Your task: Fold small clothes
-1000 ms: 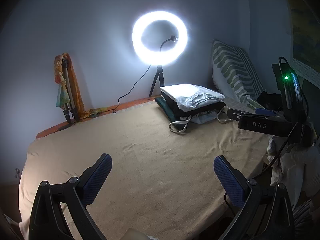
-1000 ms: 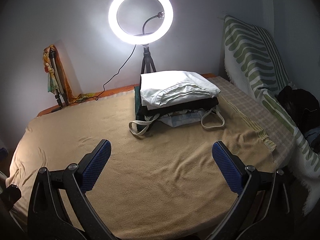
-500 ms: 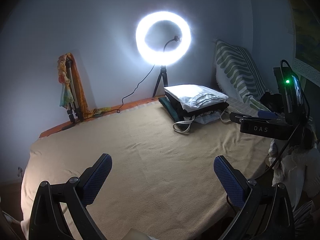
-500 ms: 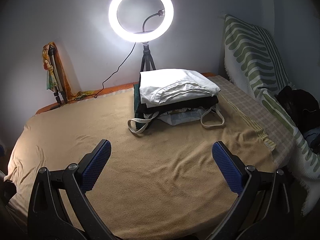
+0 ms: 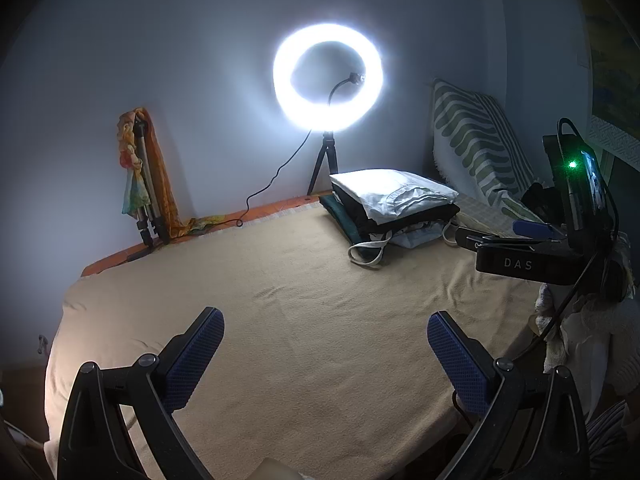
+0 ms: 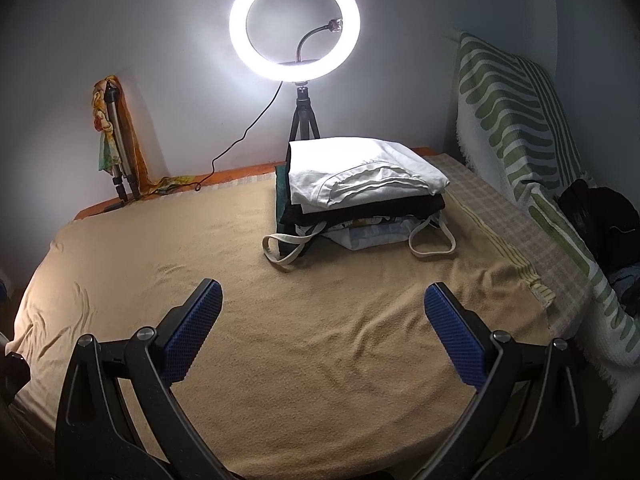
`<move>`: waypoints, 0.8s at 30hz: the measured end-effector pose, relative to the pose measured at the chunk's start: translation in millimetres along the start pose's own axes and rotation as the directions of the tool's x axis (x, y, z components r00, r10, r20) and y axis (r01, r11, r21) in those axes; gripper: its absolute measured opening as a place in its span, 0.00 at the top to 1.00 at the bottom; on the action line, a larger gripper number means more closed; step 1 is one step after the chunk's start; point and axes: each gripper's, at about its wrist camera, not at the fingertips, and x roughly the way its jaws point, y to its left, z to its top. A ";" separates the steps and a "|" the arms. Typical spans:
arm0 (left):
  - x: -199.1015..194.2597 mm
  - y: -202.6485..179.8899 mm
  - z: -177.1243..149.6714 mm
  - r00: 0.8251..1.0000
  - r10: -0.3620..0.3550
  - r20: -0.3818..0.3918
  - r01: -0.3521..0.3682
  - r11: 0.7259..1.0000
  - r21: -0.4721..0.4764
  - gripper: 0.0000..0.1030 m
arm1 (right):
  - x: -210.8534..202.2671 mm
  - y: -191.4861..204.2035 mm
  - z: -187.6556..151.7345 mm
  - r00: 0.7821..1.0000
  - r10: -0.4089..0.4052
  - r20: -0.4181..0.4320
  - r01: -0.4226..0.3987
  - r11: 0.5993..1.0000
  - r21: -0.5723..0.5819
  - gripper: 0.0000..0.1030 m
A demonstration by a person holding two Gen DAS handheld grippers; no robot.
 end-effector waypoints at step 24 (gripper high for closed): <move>-2.9 3.5 -4.3 0.999 0.031 0.024 -0.031 0.999 -0.005 0.00 | 6.5 7.4 -1.7 1.000 0.019 -0.012 -0.020 0.999 -0.046 0.00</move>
